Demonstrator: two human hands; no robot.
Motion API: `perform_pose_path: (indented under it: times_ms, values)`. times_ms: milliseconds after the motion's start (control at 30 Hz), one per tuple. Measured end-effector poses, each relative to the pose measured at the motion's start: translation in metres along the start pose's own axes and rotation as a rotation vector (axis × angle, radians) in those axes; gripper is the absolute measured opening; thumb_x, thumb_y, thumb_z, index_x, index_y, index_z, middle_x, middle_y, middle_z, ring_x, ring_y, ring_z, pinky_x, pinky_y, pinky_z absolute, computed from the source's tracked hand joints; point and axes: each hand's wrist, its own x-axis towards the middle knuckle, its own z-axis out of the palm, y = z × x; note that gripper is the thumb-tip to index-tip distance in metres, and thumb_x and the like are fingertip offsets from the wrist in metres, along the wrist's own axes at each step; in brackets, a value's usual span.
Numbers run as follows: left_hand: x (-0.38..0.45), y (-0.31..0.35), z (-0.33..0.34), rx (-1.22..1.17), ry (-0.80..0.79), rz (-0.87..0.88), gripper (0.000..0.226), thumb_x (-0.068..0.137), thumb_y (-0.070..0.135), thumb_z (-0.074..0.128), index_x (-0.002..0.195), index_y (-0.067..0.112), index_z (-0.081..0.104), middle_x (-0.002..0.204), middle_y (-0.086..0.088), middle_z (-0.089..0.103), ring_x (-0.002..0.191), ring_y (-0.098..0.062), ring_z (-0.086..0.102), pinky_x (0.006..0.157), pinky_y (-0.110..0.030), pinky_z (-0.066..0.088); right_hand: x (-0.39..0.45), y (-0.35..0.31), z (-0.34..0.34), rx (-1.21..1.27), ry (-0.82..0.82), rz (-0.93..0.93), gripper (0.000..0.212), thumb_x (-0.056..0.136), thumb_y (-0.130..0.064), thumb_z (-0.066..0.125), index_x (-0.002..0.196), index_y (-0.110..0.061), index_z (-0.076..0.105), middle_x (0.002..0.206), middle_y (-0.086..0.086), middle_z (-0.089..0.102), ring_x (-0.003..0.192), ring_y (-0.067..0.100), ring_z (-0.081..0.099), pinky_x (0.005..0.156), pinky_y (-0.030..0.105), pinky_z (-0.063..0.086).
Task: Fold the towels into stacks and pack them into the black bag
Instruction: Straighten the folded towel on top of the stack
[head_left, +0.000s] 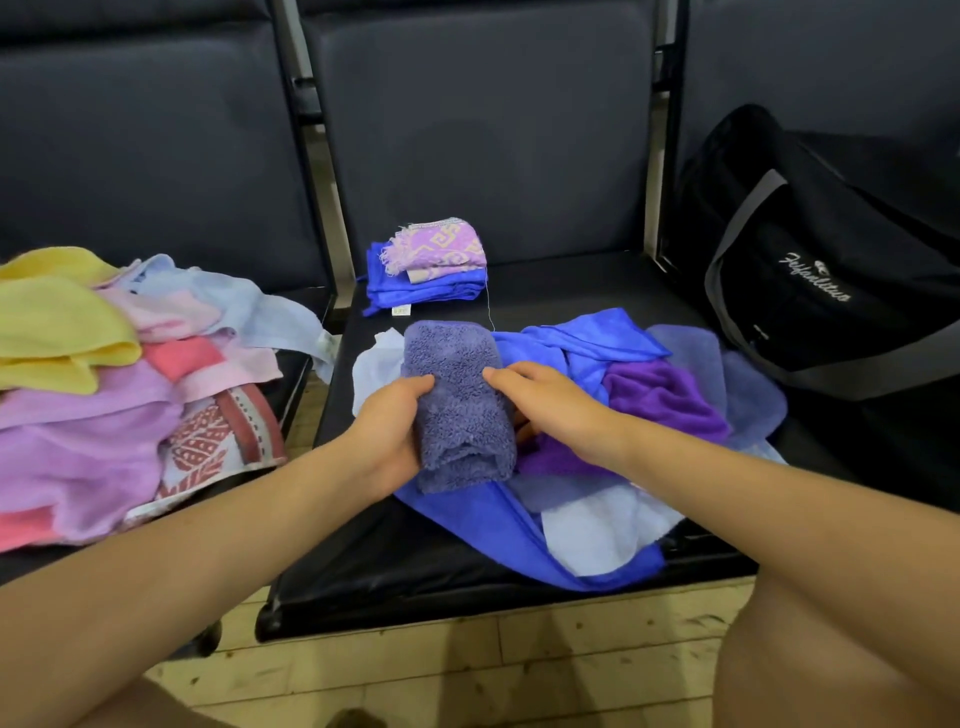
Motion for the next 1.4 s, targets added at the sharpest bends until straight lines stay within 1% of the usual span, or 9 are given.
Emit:
perform_pose_path:
  times_ms: [100,200,267,367,500,667,1067,1233,1400]
  values:
    - [0.006,-0.007,-0.002,0.566,0.085,0.316,0.027,0.103,0.022,0.037,0.115,0.011,0.06,0.117,-0.007,0.064,0.107,-0.021,0.059,0.099,-0.039,0.044,-0.001,0.001,-0.001,0.025,-0.004,-0.001,0.028,0.095,-0.041,0.054,0.096,-0.015,0.063,0.091,0.001,0.067,0.079,0.017,0.063,0.071,0.03,0.051]
    - [0.009,-0.014,-0.005,0.916,0.181,0.536,0.033,0.102,0.019,0.041,0.087,-0.004,0.06,0.099,-0.018,0.06,0.097,-0.028,0.055,0.092,-0.041,0.04,0.0,0.005,0.0,0.011,-0.042,-0.02,0.022,0.088,-0.039,0.066,0.099,-0.021,0.064,0.099,-0.007,0.069,0.092,0.007,0.065,0.082,0.021,0.051]
    - [0.013,-0.015,-0.009,0.979,0.253,0.539,0.035,0.101,0.019,0.043,0.073,-0.001,0.052,0.092,-0.018,0.053,0.092,-0.029,0.05,0.089,-0.042,0.037,0.001,0.006,0.004,-0.036,-0.029,-0.037,0.052,0.072,-0.052,0.074,0.111,-0.018,0.062,0.106,-0.006,0.07,0.098,0.008,0.066,0.092,0.029,0.052]
    - [0.022,-0.015,-0.018,0.908,0.282,0.449,0.033,0.099,0.023,0.045,0.087,-0.005,0.057,0.101,-0.017,0.057,0.097,-0.032,0.055,0.09,-0.047,0.044,0.004,0.008,0.008,-0.052,-0.025,-0.037,0.073,0.057,-0.065,0.073,0.108,-0.015,0.061,0.097,-0.006,0.071,0.09,0.007,0.068,0.086,0.033,0.055]
    - [0.019,-0.01,-0.022,0.71,0.29,0.349,0.021,0.099,0.02,0.043,0.106,0.008,0.059,0.107,-0.006,0.058,0.099,-0.022,0.055,0.088,-0.035,0.044,0.002,0.009,0.009,-0.106,-0.021,-0.013,0.038,0.079,-0.052,0.071,0.076,-0.02,0.051,0.06,-0.017,0.055,0.059,-0.001,0.052,0.056,0.018,0.039]
    - [0.018,-0.006,-0.025,0.596,0.245,0.271,0.02,0.099,0.023,0.045,0.114,0.017,0.057,0.12,-0.006,0.059,0.11,-0.024,0.056,0.101,-0.044,0.044,-0.004,0.002,0.008,-0.128,-0.081,0.003,0.026,0.086,-0.044,0.067,0.071,-0.028,0.054,0.071,-0.018,0.057,0.065,-0.004,0.054,0.055,0.012,0.037]
    - [0.015,0.012,-0.009,0.374,0.141,0.46,0.04,0.092,0.026,0.06,0.131,0.023,0.052,0.116,0.0,0.063,0.108,-0.015,0.06,0.091,-0.034,0.049,-0.006,-0.017,-0.009,0.225,-0.1,-0.07,0.022,0.088,-0.004,0.059,0.109,-0.009,0.064,0.112,0.008,0.07,0.103,0.021,0.066,0.094,0.033,0.05]
    - [0.006,0.026,0.0,0.041,-0.189,0.16,0.059,0.081,0.053,0.066,0.127,0.016,0.06,0.121,-0.006,0.067,0.113,-0.024,0.063,0.097,-0.042,0.05,-0.013,-0.035,-0.023,0.382,-0.128,-0.163,0.031,0.074,-0.001,0.06,0.102,-0.013,0.061,0.1,0.006,0.066,0.091,0.019,0.062,0.083,0.031,0.05]
    - [0.001,0.039,0.018,0.002,-0.278,0.198,0.027,0.095,0.034,0.053,0.109,0.016,0.067,0.106,-0.005,0.073,0.101,-0.016,0.068,0.081,-0.029,0.054,-0.02,-0.037,-0.038,0.384,-0.195,-0.064,0.031,0.085,0.002,0.053,0.113,-0.007,0.062,0.114,0.015,0.067,0.101,0.028,0.062,0.095,0.042,0.047]
